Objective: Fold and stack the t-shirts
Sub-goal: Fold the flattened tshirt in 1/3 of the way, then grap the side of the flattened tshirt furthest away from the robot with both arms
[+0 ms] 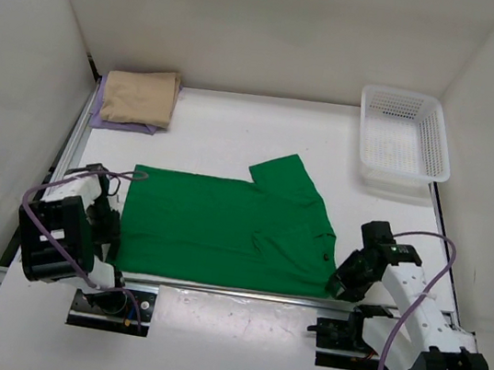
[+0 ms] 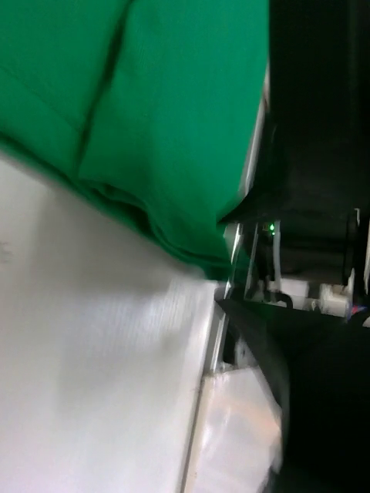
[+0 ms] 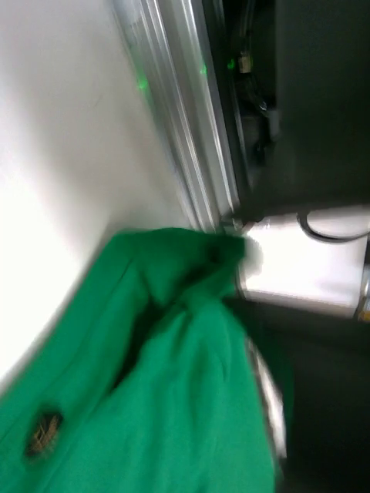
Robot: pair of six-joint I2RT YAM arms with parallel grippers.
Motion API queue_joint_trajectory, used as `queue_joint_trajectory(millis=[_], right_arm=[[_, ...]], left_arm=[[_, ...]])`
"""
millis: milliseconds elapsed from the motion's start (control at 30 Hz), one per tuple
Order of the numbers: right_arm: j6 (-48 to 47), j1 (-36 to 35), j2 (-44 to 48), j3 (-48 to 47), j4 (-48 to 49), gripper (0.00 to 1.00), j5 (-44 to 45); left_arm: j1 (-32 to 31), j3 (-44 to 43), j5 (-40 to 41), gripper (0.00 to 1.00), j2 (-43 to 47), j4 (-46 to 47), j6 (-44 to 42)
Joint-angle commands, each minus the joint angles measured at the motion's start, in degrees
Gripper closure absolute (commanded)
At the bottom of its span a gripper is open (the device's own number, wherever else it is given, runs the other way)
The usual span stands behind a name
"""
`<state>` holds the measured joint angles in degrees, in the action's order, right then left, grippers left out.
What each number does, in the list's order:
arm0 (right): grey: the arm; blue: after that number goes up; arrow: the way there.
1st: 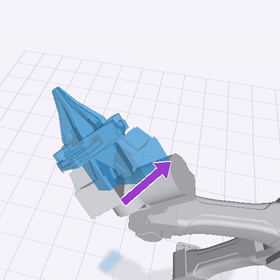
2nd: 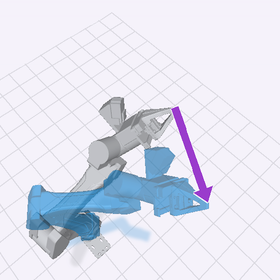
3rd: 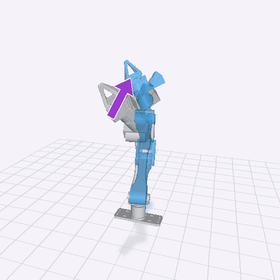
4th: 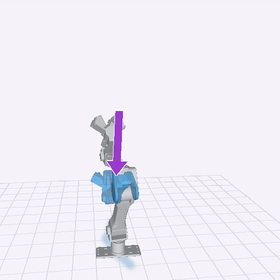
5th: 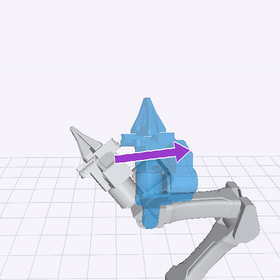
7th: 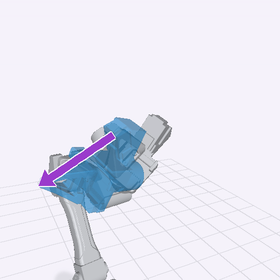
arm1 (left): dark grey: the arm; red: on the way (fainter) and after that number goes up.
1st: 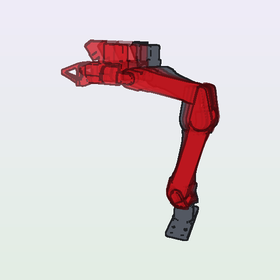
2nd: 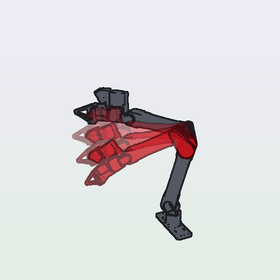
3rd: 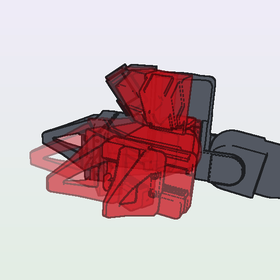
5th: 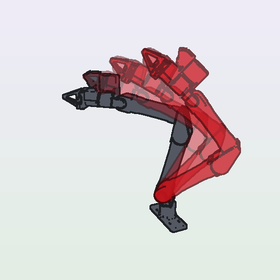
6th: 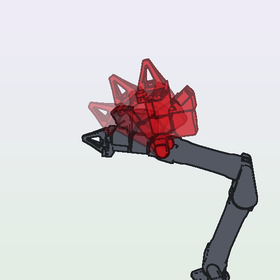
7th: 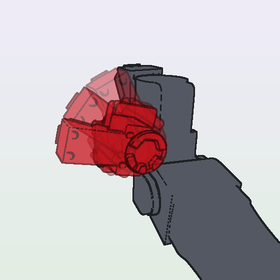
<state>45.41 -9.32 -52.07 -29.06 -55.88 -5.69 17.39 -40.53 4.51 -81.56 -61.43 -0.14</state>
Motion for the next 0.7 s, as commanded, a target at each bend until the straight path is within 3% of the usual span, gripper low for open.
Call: queue_joint_trajectory(millis=[0, 33, 100, 233, 267, 333, 367, 467, 500, 667], right_arm=[[1.9, 0.4, 0.0, 0.8, -4.2, 0.39, 3.4], [1.2, 0.4, 0.0, -0.2, -4.2, 0.20, 3.4], [-0.7, 0.4, -0.6, -3.5, -4.2, 0.12, 4.5], [-7.9, -1.0, -10.6, -21.4, -1.2, 0.11, 4.4], [-9.9, -1.9, -19.1, -31.0, -1.2, 0.11, 3.6], [-13.9, -3.8, -32.6, -41.3, -2.1, 0.10, 3.6], [-14.9, -4.4, -36.8, -51.8, -2.7, 0.10, 3.6], [-16.5, -5.5, -51.8, -65.6, -2.7, 0.09, 5.1], [-16.5, -5.5, -55.5, -74.2, -2.7, 0.09, 5.7], [-12.5, -5.5, -79.7, -96.2, -1.5, 0.09, 7.2]], left_arm=[[0.1, 0.7, 5.1, 0.41, 2.2, -1.5, 0.1], [0.1, -0.2, 5.1, 0.34, 2.2, -1.5, 0.1], [0.1, -3.0, 7.3, 0.32, 2.8, -2.2, 0.1], [0.1, -18.1, 3.8, 0.25, 1.9, 0.6, 0.1], [0.1, -24.4, 1.1, 0.25, 0.7, 2.3, 0.1], [0.1, -29.8, -5.7, 0.23, -4.5, 4.4, 0.1], [0.1, -35.1, -7.4, 0.23, -7.0, 5.2, 0.1], [0.1, -44.9, -12.0, 0.23, -17.6, 6.2, 0.1], [-0.5, -46.8, -12.6, 0.24, -20.1, 6.2, 0.1], [-2.9, -51.7, -13.9, 0.24, -30.1, 11.8, 0.1]])
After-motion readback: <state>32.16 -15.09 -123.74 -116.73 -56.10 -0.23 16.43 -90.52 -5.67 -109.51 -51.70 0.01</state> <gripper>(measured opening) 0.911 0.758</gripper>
